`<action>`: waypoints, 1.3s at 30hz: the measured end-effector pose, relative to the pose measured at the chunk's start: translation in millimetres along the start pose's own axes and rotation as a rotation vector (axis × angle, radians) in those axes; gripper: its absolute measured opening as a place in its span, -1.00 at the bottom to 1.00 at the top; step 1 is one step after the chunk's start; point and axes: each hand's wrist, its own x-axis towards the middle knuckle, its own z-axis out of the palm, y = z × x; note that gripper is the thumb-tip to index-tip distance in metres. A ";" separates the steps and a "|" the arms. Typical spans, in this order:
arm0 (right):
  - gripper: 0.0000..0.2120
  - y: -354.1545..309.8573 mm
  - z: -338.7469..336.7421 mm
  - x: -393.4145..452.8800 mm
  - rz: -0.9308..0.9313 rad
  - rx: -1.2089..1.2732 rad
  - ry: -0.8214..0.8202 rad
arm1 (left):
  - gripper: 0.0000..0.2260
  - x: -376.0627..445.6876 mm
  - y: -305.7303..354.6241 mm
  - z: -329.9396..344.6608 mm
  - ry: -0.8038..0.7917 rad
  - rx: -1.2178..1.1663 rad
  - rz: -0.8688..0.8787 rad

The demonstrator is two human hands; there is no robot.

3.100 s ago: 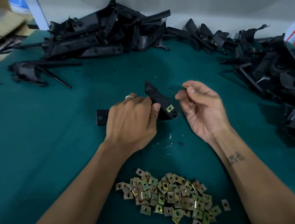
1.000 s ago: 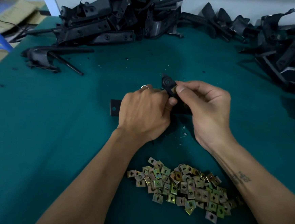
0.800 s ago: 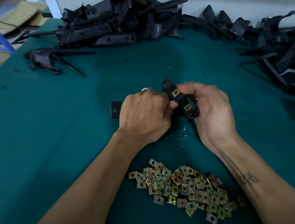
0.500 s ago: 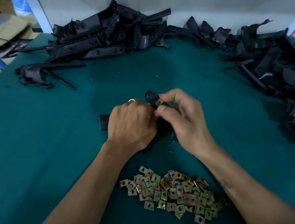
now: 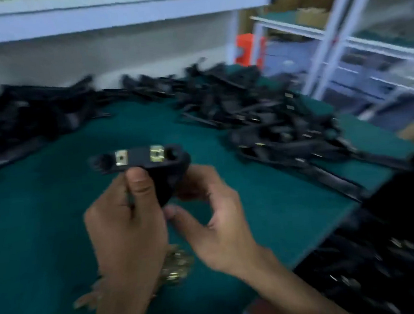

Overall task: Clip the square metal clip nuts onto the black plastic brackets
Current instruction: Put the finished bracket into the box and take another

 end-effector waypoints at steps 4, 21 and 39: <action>-0.88 -9.9 -62.1 -60.9 0.152 -0.031 0.224 | -0.50 -65.6 61.7 57.6 -0.214 -0.334 -0.088; -0.77 98.1 -317.6 -289.0 1.273 0.117 1.435 | -0.79 -354.8 133.3 249.1 -1.716 -0.090 0.031; -0.84 116.3 -364.6 -310.8 1.300 -0.195 1.438 | -0.70 -318.2 108.9 234.5 -1.924 -0.079 0.129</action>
